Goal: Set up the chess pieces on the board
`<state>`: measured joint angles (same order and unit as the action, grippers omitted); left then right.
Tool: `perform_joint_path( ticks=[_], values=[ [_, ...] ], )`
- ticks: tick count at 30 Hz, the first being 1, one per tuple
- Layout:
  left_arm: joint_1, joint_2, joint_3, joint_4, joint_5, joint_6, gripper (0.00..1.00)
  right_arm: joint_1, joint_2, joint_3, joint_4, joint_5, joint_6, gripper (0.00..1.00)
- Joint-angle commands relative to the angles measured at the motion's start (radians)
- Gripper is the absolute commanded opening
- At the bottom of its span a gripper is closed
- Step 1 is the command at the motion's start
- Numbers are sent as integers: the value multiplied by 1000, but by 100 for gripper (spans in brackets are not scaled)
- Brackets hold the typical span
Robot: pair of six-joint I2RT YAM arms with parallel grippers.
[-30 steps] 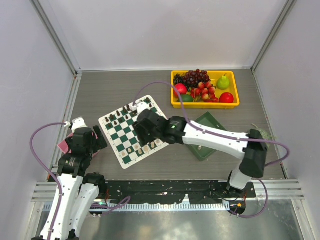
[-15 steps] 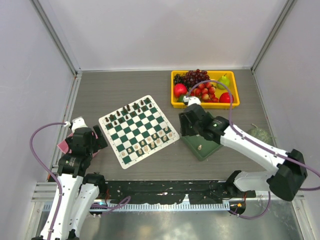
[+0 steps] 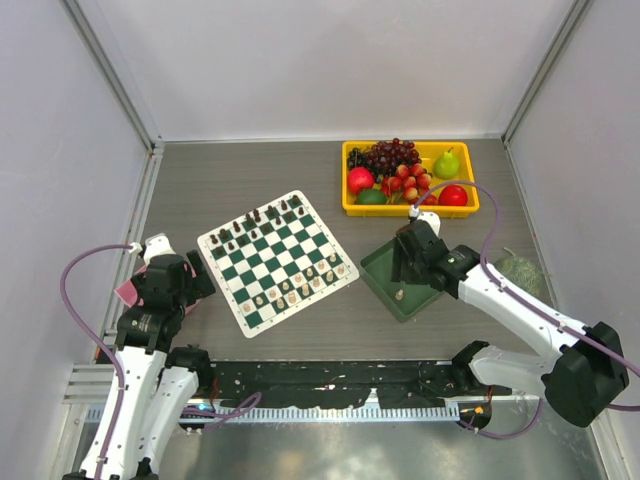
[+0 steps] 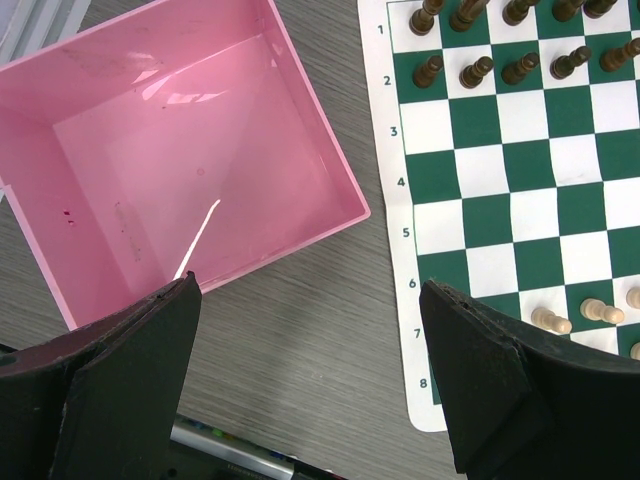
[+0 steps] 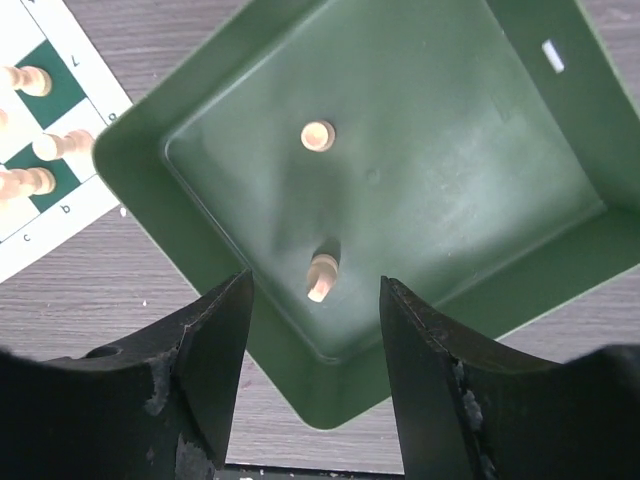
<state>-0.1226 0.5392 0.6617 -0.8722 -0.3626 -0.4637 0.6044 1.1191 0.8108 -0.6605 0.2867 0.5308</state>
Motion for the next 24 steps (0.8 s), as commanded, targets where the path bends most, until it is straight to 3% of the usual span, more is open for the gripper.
perform_joint_path(
  ticks=[1, 24],
  values=[
    [5, 4, 13, 33, 2, 7, 99, -5, -10, -28, 4, 29, 115, 60],
    [5, 4, 13, 36, 2, 8, 99, -5, 174, -68, 59, -29, 172, 44]
  ],
)
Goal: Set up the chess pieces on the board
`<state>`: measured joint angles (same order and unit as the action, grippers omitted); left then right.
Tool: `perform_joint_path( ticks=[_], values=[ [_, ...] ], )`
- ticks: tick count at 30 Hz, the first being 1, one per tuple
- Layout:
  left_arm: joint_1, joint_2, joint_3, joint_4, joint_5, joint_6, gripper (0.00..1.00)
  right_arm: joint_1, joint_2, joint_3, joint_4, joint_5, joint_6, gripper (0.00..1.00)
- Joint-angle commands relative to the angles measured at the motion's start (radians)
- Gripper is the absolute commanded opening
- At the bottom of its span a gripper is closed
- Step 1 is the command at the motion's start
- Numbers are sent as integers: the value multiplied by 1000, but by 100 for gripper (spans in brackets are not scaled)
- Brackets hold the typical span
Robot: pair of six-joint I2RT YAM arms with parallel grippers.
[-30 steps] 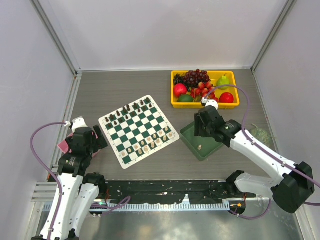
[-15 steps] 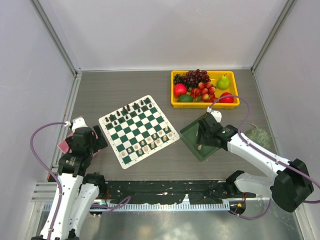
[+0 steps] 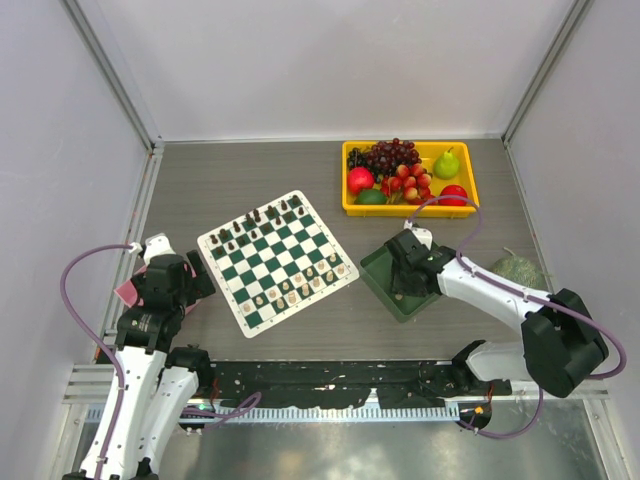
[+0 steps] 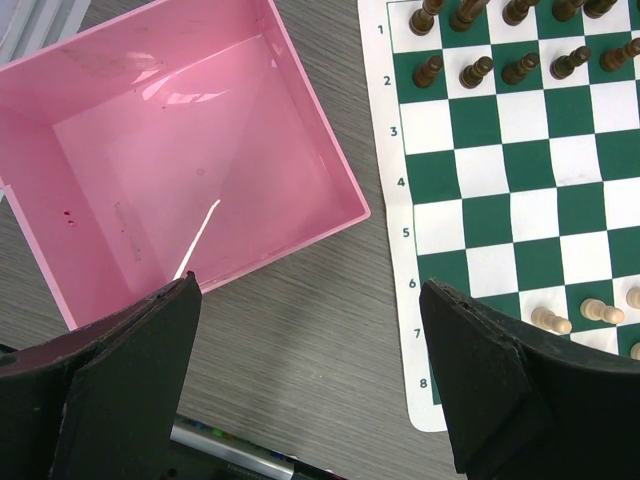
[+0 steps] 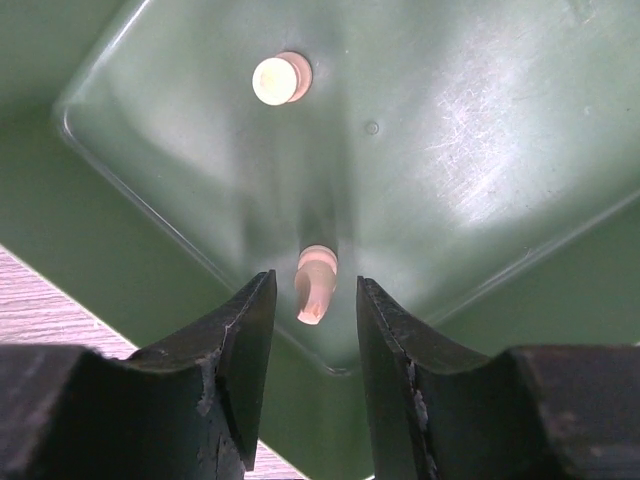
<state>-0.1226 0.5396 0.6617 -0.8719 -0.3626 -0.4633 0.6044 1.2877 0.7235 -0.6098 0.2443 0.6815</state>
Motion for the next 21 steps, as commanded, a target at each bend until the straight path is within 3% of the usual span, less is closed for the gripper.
perform_joint_path(
  ticks=[1, 21],
  values=[
    [6, 3, 12, 34, 1, 8, 99, -5, 5, 19, 5, 13, 24, 43],
    [6, 3, 13, 37, 4, 9, 99, 26, -8, 10, -15, 15, 43, 37]
  ],
)
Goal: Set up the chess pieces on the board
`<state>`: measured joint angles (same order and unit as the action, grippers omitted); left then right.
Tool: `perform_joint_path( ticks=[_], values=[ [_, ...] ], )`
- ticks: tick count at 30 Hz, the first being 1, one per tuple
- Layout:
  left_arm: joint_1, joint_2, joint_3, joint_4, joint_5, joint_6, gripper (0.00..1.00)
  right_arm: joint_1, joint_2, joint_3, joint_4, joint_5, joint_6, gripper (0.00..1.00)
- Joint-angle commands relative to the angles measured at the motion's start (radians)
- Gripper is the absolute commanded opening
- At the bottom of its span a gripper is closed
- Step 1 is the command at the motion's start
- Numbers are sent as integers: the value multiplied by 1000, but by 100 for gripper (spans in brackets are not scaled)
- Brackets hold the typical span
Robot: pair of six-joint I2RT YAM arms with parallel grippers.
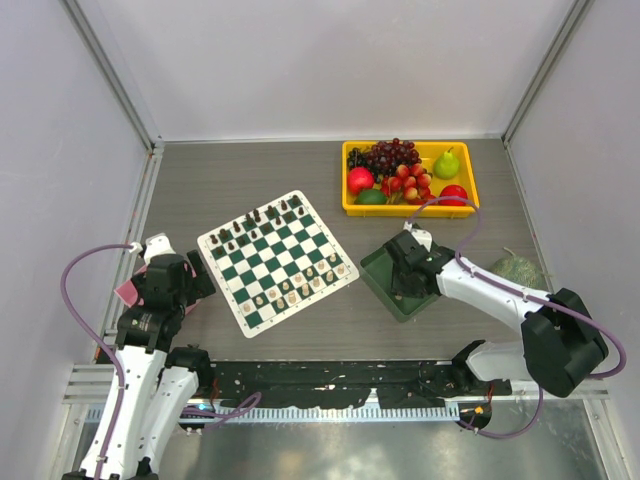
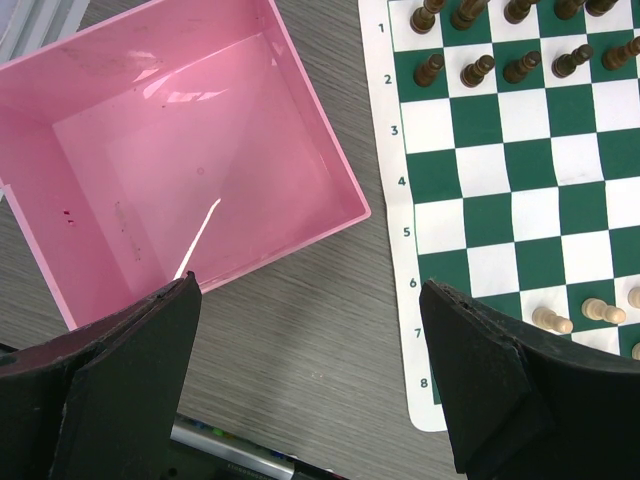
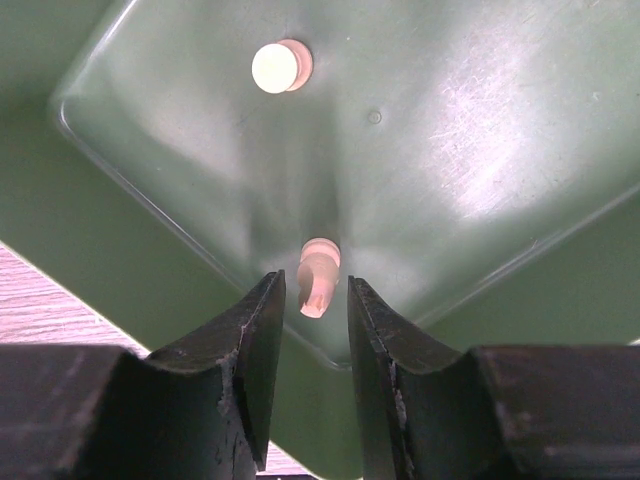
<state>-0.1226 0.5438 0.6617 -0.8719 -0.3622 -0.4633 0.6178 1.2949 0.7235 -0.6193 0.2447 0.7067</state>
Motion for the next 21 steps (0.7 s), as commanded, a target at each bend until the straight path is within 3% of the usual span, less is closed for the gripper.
perform_joint_path(
  ticks=[1, 21],
  values=[
    [6, -1, 12, 37, 3, 9, 99, 14, -16, 11, -5, 15, 17, 36],
    [6, -2, 13, 36, 5, 9, 99, 49, -19, 21, -5, 97, 19, 32]
  ],
)
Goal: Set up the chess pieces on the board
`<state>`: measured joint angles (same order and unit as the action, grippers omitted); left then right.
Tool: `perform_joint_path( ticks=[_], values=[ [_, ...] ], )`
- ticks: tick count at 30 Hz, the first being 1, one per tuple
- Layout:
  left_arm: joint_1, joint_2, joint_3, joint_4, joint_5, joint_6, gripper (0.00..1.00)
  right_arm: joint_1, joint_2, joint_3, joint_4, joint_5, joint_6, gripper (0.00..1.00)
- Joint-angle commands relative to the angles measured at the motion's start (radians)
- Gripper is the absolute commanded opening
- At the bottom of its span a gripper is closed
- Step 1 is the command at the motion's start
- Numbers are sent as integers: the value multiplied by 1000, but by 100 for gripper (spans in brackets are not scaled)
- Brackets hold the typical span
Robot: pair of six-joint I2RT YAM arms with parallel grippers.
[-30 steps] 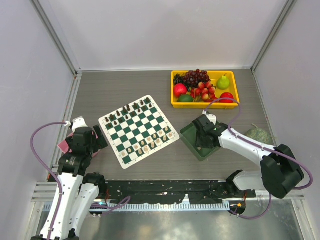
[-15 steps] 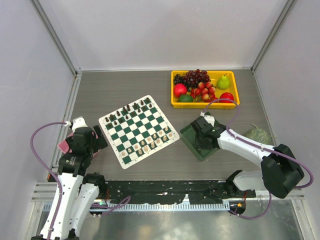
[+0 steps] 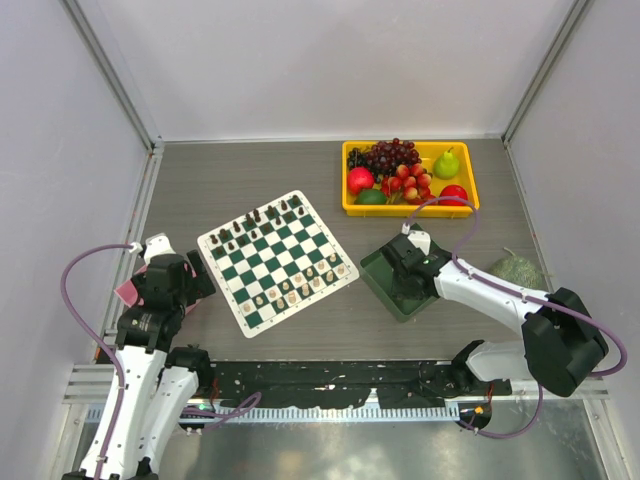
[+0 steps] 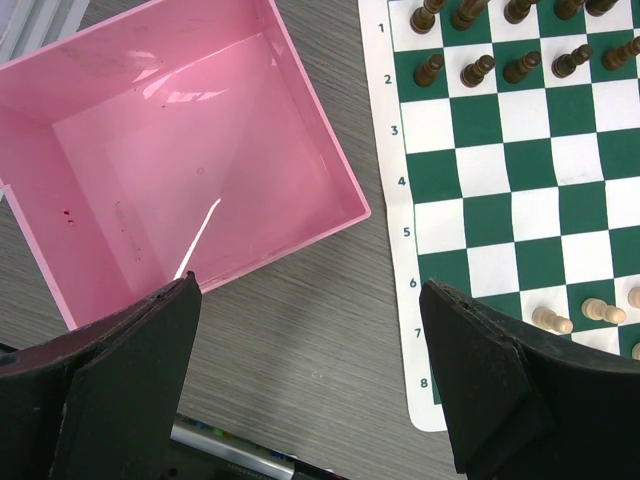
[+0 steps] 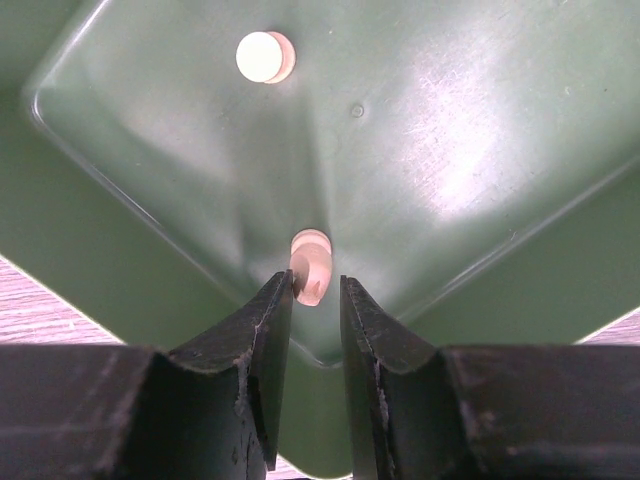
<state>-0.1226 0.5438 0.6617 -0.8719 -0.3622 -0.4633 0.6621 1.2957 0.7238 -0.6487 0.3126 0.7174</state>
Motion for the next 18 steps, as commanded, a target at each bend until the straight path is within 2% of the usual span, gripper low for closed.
perform_joint_path(
  ticks=[1, 10, 13, 16, 18],
  values=[
    [6, -2, 12, 36, 3, 9, 99, 5, -21, 17, 27, 25, 7, 31],
    [5, -1, 13, 39, 6, 12, 99, 7, -19, 16, 37, 29, -6, 28],
    [6, -1, 12, 39, 6, 11, 99, 7, -19, 16, 38, 25, -12, 24],
    [6, -2, 12, 39, 6, 12, 99, 5, -21, 19, 38, 25, -19, 16],
    [5, -1, 12, 39, 8, 11, 99, 7, -22, 23, 38, 22, -27, 15]
  ],
)
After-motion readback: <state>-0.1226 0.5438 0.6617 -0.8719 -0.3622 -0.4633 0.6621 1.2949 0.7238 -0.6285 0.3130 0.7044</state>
